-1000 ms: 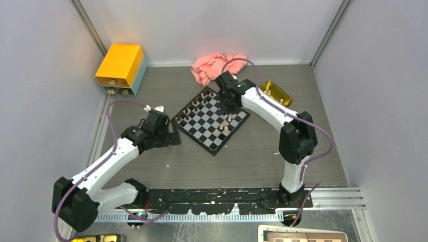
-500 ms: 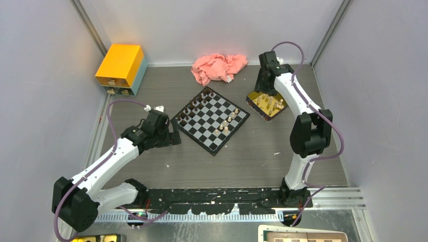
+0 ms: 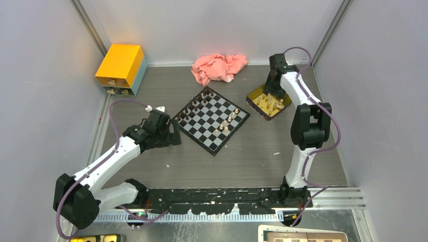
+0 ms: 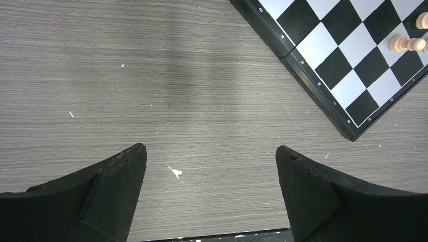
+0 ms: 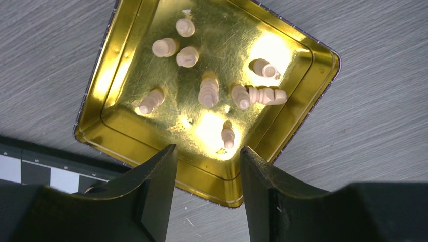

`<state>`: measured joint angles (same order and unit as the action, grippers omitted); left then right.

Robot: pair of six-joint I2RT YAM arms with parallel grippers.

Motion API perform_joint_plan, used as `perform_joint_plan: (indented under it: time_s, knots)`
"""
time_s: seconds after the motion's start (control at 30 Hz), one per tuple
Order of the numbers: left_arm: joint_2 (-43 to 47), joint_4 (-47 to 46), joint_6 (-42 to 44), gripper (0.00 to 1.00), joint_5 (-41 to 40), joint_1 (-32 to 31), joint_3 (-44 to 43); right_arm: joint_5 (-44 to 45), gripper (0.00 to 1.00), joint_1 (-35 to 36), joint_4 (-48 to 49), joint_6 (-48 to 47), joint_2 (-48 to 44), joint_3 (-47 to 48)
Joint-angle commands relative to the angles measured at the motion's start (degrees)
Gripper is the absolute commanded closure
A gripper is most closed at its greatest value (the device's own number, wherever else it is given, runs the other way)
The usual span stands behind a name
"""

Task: Set up the chess pieces on the board
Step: Pick up the chess piece from the storage box.

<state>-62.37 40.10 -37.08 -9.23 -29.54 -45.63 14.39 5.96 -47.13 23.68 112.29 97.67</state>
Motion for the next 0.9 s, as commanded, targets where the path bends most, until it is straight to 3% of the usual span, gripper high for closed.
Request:
perform_joint_plan:
  time_s: [0.0, 0.87]
  knots:
    - [-0.6, -1.3, 0.6, 0.01, -0.5, 0.2, -2.4, -0.9, 0.46, -0.8, 2.5, -0.6, 1.4, 2.4]
    - [-4.4, -1.4, 0.9, 0.01, -1.2, 0.2, -4.8, -4.1, 0.53, -3.7, 2.7, -1.1, 8.8, 7.5]
